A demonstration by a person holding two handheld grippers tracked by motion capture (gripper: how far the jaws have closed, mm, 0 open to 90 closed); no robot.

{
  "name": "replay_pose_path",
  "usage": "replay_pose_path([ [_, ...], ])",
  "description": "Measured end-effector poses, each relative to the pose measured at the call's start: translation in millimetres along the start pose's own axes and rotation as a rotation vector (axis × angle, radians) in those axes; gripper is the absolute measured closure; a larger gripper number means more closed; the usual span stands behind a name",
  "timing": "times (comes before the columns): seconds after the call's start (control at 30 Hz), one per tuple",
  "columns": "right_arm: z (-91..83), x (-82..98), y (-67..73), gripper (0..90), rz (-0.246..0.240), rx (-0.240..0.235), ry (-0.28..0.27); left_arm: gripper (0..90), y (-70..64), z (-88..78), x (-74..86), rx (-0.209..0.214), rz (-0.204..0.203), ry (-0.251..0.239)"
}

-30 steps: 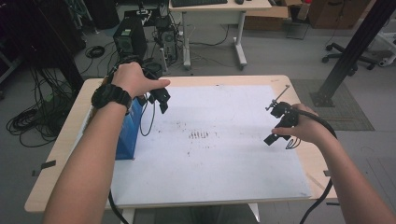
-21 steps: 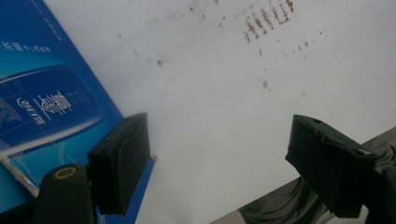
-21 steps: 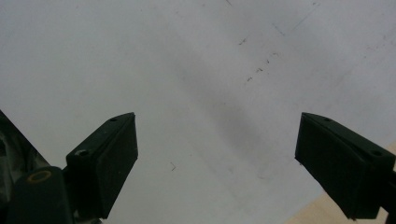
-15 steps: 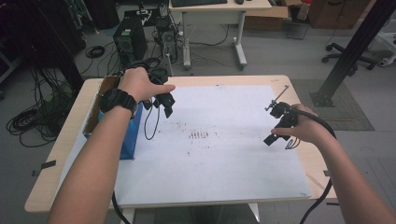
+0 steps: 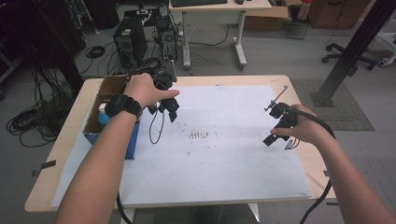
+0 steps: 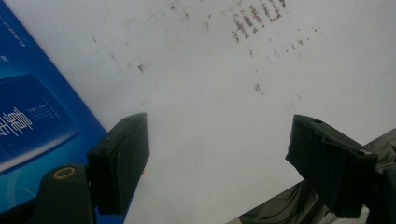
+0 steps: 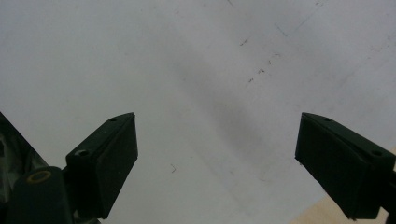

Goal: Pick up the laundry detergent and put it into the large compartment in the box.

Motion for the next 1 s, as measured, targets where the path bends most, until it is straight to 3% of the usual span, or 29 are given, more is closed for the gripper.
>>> replay_pose_path([
  [1.0, 0.2, 0.2, -0.5, 12.9, -0.004, -0.006, -0.008, 20.8, -11.7, 8.8, -4.4, 0.011, 0.012, 0.015],
])
Point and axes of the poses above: each handheld gripper's, and its own axes: z roughly forward along the jaws, x roughly out of its underside, y roughly to its left, the point moved 1 cm from there along z, roughly forward along the jaws, and after that the axes turned 4 degrees about -x, right-handed, at the moved point
